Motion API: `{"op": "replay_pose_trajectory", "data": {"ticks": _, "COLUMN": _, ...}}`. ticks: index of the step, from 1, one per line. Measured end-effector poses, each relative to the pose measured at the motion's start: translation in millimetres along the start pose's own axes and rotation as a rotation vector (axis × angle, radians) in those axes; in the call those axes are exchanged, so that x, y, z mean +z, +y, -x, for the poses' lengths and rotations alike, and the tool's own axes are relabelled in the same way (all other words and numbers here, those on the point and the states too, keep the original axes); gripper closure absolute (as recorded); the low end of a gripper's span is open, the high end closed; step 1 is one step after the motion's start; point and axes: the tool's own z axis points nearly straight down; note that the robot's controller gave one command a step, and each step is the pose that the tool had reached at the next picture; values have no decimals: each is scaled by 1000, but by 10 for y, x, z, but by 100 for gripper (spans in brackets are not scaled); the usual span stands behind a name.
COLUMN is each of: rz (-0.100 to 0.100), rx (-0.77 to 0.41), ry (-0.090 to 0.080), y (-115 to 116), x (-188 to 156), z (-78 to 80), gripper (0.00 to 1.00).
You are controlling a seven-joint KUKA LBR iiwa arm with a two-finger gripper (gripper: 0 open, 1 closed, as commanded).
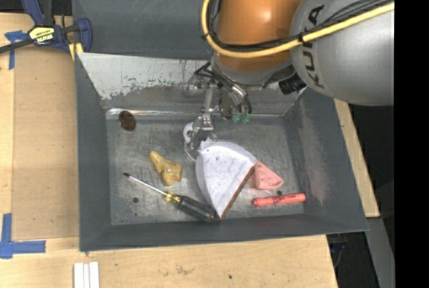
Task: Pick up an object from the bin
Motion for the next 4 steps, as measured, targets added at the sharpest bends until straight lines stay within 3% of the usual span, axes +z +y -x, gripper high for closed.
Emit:
{"op": "replay_pose_trajectory", "data": {"ticks": 1, "rz": 0, "rx": 0, "ry": 0, "y": 0, "x": 0, "z": 0, "gripper": 0}}
{"op": "replay_pose_trajectory", "data": {"ticks": 2, "rz": -1, "rx": -160, "ry": -4, "y": 62, "x": 192, "z": 34, "gripper": 0}}
{"op": "replay_pose_trajectory", "data": {"ticks": 3, "rz": 0, "rx": -276, "ry": -1, "y": -248, "x": 678, "z": -197, "gripper": 0}}
{"op": "replay_pose_trajectory", "data": {"ticks": 4, "rz": 0, "rx": -231, "ry": -6, "y": -464, "x": 1315, "z": -84, "gripper": 0}}
